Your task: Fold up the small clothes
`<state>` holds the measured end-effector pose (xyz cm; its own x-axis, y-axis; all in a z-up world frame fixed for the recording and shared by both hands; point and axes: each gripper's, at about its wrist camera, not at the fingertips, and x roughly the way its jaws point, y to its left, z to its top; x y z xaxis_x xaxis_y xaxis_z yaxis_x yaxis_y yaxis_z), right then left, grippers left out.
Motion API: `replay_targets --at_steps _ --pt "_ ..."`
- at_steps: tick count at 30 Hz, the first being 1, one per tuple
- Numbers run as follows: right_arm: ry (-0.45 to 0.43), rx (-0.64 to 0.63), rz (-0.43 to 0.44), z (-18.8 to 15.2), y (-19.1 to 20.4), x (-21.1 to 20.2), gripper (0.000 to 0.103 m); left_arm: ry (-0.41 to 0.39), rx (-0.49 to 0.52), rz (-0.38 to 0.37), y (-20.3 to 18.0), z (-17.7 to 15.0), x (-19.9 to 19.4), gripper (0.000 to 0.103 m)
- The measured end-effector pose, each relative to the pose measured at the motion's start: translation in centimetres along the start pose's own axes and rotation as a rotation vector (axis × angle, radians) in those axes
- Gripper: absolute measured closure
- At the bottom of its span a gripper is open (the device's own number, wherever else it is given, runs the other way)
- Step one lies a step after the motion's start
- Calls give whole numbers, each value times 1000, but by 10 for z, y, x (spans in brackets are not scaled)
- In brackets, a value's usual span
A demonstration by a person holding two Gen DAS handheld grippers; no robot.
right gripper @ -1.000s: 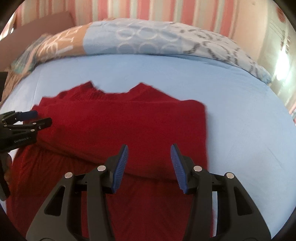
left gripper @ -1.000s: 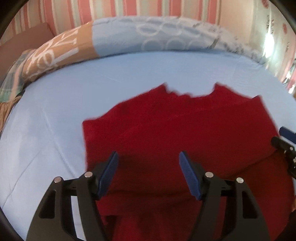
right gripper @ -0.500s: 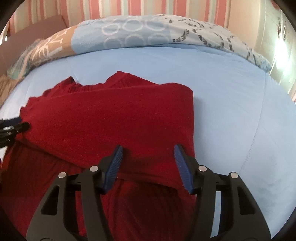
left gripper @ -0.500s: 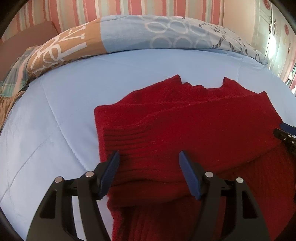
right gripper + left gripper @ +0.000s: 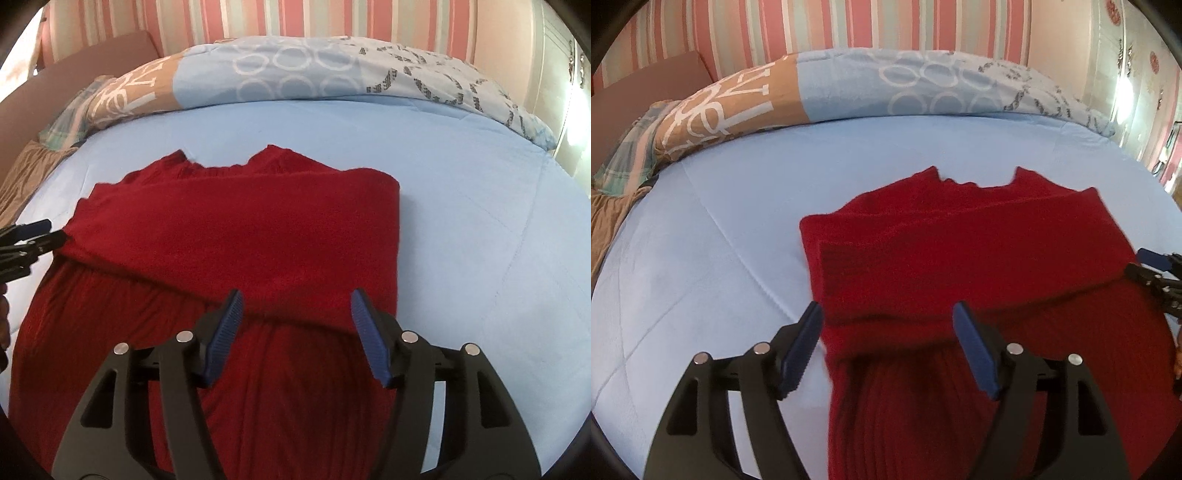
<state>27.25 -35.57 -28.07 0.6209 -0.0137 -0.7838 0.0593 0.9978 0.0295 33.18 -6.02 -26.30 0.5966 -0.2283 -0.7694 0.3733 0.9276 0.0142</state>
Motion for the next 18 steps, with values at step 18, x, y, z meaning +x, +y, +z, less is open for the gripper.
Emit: replay_targets --at_steps 18 --pt "-7 61 -17 -67 11 -65 37 18 -140 2 12 -79 -82 9"
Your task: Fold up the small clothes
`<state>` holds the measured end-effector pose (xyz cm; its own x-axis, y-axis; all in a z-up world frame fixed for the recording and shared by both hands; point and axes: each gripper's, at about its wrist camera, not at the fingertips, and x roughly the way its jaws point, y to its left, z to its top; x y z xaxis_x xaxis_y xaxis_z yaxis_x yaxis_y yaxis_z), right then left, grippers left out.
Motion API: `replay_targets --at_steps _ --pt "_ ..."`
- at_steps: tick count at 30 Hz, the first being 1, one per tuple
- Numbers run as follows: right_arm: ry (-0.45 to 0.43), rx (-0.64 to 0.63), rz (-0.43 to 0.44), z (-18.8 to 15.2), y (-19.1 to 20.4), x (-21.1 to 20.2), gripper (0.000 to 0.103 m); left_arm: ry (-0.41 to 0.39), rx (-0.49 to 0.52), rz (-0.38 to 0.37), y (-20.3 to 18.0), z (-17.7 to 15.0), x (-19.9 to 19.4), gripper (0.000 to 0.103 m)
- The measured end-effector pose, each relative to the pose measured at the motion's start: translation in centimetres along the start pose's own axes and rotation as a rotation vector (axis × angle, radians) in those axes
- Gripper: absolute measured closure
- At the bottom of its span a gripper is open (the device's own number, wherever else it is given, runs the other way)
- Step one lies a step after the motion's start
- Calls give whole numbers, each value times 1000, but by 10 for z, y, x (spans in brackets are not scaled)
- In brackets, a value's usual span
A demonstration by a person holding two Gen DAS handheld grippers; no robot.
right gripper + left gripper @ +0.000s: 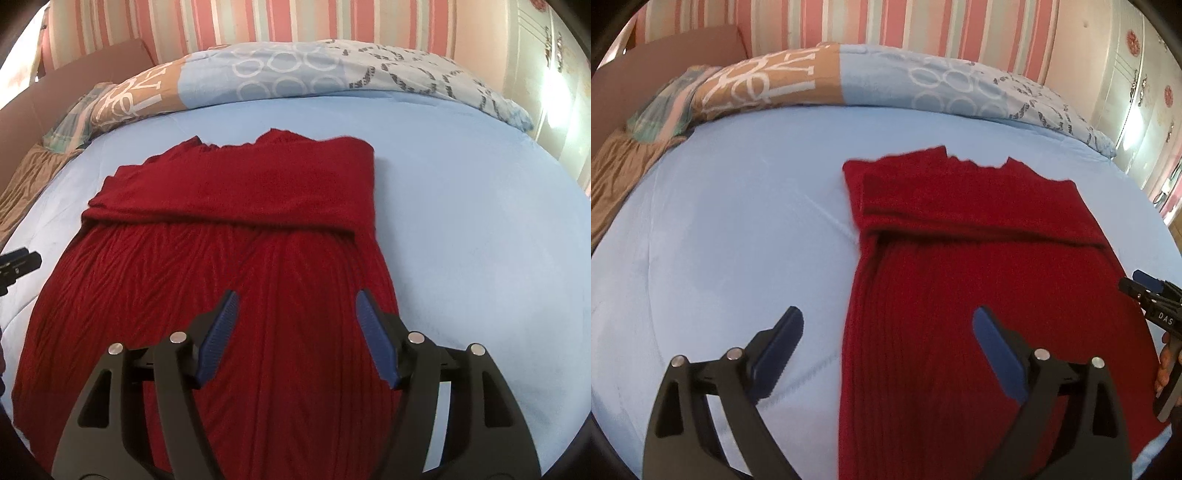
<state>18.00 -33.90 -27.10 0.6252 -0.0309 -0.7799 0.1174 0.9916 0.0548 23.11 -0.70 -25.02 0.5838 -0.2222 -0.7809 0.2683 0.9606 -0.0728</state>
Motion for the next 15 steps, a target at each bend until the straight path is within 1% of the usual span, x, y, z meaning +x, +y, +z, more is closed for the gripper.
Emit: replay_targets --at_steps 3,6,11,15 --pt "7 -2 -5 -14 2 -14 37 28 7 22 -1 -19 -13 9" --pt "6 0 -4 -30 6 -32 37 39 -8 11 0 -34 -26 9" --pt "3 -17 -19 -50 13 -56 37 34 6 18 -4 -55 -47 9" --pt "-21 -5 -20 -62 12 -77 36 32 18 20 -9 -72 -63 9"
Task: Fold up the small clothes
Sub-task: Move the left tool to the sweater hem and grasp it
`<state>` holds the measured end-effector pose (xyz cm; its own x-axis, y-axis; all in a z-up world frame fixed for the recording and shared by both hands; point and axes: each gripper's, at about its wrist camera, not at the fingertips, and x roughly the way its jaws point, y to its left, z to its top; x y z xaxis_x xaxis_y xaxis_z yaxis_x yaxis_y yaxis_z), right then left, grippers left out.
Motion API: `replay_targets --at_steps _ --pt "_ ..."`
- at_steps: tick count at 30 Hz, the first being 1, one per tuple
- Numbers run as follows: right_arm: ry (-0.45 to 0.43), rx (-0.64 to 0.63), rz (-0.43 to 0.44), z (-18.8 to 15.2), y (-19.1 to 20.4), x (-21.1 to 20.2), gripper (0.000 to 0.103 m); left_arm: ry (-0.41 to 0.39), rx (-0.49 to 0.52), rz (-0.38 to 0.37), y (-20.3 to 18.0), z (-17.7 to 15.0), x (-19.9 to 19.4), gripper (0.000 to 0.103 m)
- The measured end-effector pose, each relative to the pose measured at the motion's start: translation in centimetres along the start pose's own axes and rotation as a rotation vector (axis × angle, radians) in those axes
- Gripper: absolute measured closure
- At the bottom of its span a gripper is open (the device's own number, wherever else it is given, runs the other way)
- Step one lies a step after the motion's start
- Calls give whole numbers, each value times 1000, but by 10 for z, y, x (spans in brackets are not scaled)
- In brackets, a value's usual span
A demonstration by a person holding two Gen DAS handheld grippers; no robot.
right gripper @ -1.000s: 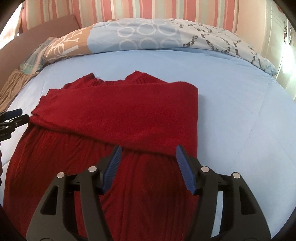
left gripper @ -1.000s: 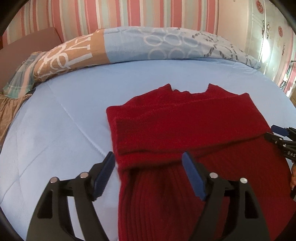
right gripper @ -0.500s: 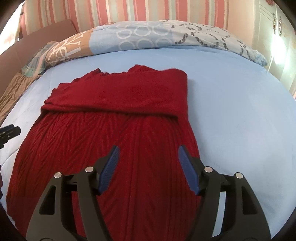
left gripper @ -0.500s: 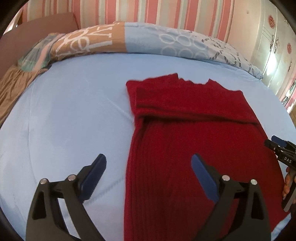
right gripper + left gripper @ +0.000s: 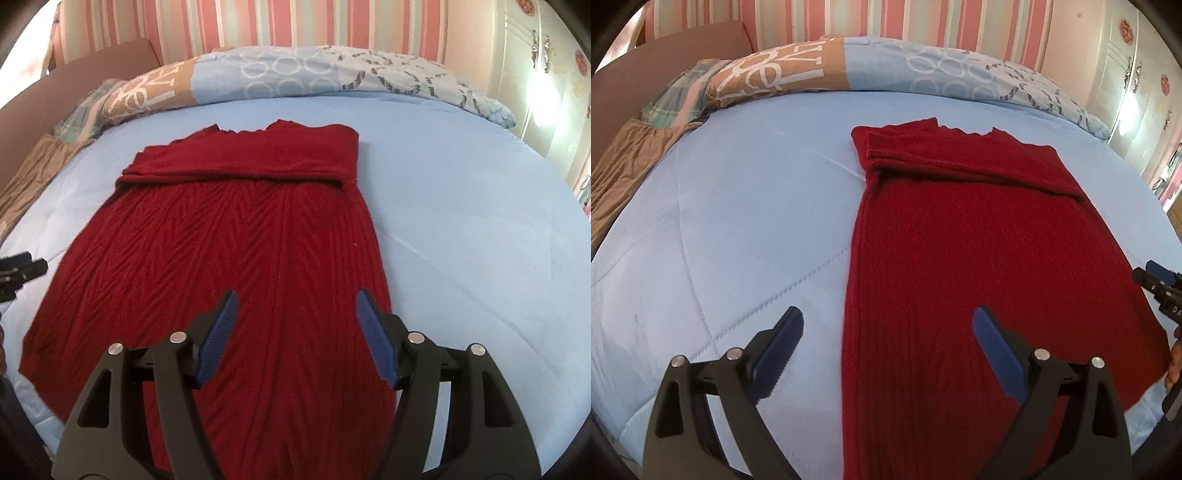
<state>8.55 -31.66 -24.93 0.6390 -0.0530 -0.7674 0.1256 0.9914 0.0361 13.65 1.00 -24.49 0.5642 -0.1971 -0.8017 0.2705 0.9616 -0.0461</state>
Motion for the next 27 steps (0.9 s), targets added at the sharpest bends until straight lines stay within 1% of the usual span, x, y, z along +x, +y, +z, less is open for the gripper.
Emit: replay_targets --at_steps 4,10,15,21,25,27 --pt "-2 1 -5 -13 1 -16 35 4 20 7 -5 -17 -10 9" --pt "-11 9 -8 -32 5 -34 35 22 11 4 -7 -45 -20 9" --pt "-3 17 -21 -49 5 -45 33 33 14 7 -10 -63 -28 9" --pt "10 35 -13 -68 6 -56 33 44 0 -19 -10 -84 -35 9" --pt "14 9 -7 -76 18 -61 33 38 -20 -56 -3 -95 -42 9" --pt "13 0 -3 -77 22 -61 33 40 -33 -63 1 -98 -44 9"
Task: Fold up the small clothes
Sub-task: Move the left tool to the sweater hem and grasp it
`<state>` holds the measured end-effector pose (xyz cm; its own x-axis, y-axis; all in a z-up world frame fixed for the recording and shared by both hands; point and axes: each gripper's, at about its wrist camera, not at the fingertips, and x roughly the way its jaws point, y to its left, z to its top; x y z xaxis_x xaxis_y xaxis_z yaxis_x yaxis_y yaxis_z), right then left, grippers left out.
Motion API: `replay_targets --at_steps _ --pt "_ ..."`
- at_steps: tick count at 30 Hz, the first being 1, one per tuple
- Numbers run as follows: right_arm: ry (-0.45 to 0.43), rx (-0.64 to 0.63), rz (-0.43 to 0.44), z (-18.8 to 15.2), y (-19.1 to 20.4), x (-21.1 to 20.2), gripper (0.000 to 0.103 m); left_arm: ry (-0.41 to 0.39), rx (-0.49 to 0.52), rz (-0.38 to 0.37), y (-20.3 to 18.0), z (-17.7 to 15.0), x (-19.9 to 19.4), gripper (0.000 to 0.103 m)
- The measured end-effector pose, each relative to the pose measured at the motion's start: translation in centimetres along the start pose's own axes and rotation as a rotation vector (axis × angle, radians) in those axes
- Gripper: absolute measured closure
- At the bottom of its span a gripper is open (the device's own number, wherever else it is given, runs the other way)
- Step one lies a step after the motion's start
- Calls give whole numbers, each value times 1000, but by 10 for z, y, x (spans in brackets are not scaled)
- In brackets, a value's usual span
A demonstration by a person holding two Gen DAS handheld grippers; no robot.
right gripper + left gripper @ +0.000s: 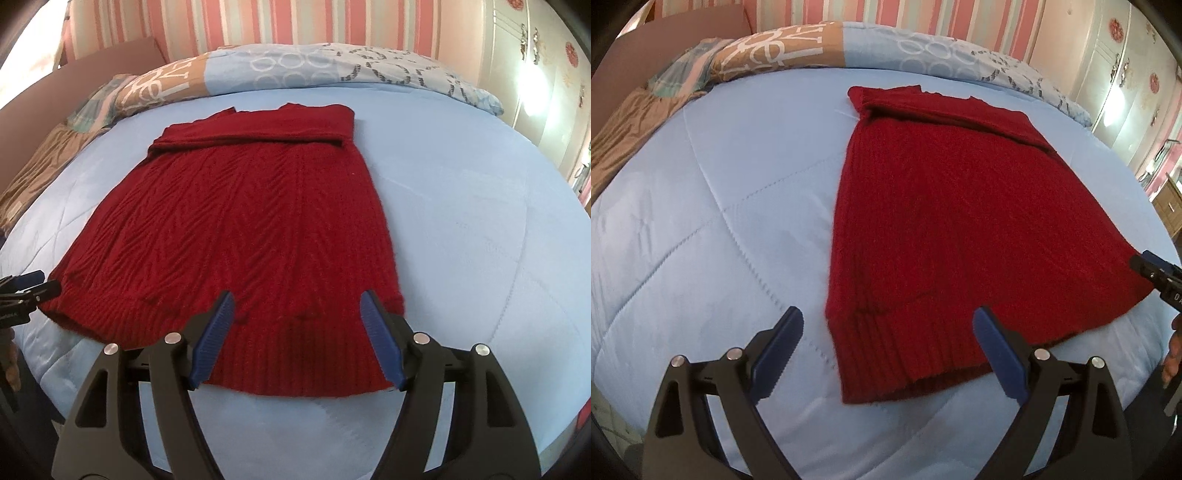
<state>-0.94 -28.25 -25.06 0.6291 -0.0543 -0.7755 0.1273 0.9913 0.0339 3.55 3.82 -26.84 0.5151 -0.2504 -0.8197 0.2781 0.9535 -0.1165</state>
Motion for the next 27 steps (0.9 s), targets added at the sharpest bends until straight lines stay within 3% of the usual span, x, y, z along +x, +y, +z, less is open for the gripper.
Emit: replay_targets --at_steps 7,11,13,14,17,21,27 --pt "-13 -27 9 3 9 -1 33 58 -37 -33 4 -9 10 9" --pt "-12 -40 -8 4 9 -1 33 88 -109 -72 10 -10 18 11" --pt "-11 -39 -13 4 7 -1 33 113 -112 -78 9 -10 23 28" --pt "-11 -35 -16 4 6 -1 33 121 -96 -70 6 -10 24 46" --pt "-7 -20 -17 3 2 -1 33 124 -48 -89 -4 -10 21 69" --pt "-3 -30 -26 1 2 -1 33 118 -33 -87 -7 -9 16 83" --pt "-2 -30 -71 -2 -9 -9 28 114 11 -73 -13 -7 13 86"
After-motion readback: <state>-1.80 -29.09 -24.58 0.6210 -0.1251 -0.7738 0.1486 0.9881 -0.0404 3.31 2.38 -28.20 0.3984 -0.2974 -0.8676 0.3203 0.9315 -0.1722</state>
